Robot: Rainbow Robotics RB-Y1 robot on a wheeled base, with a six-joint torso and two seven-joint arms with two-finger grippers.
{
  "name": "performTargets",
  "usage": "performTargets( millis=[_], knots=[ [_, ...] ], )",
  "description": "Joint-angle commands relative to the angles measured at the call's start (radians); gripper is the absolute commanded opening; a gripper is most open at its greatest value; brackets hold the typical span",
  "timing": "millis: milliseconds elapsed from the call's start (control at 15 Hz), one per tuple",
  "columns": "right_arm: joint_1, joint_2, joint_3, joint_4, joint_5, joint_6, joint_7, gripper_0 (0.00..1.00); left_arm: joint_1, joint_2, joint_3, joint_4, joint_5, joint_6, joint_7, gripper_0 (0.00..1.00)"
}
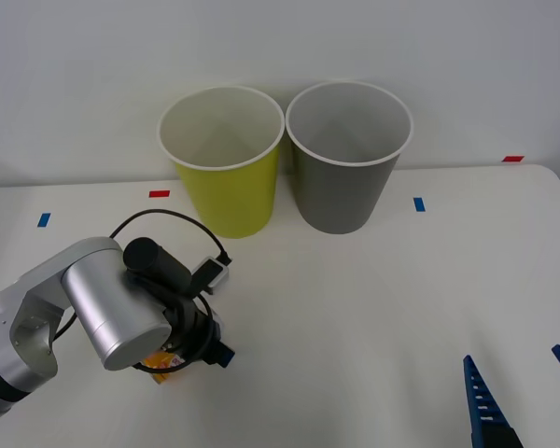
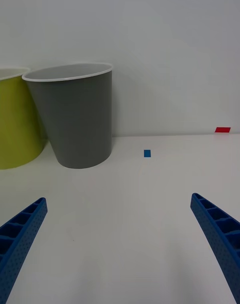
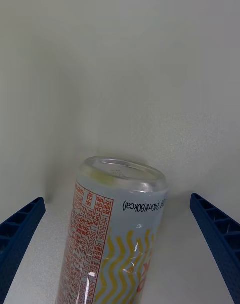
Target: Put cans in the gray bin and PET bottles in the light green bin.
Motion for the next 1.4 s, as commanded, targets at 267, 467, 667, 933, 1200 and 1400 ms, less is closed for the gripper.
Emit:
performTargets(
  millis=[267,467,667,933,1200,1400],
  knots=[
    [0.0,0.0,0.0,0.0,0.0,0.0,0.0,1.0,0.001,-0.005,0.0,0.013,-0.002,0.007,-0.013,1.0],
    [0.0,0.0,0.0,0.0,0.0,0.0,0.0,1.0,0.001,-0.003,0.002,0.013,-0.002,0.007,-0.021,0.21],
    [0.0,0.0,0.0,0.0,0.0,0.0,0.0,1.0,0.001,-0.003,0.002,0.013,-0.002,0.007,-0.038,0.0],
    [0.0,0.0,0.0,0.0,0.0,0.0,0.0,1.0,0.001,-0.003,0.0,0.01,-0.002,-0.005,-0.05,0.0],
    [0.0,0.0,0.0,0.0,0.0,0.0,0.0,1.0,0.001,0.0,0.002,-0.03,0.002,-0.003,-0.047,0.0],
    [0.0,0.0,0.0,0.0,0.0,0.0,0.0,1.0,0.003,0.016,0.002,-0.107,-0.006,-0.046,-0.039,0.0]
  ],
)
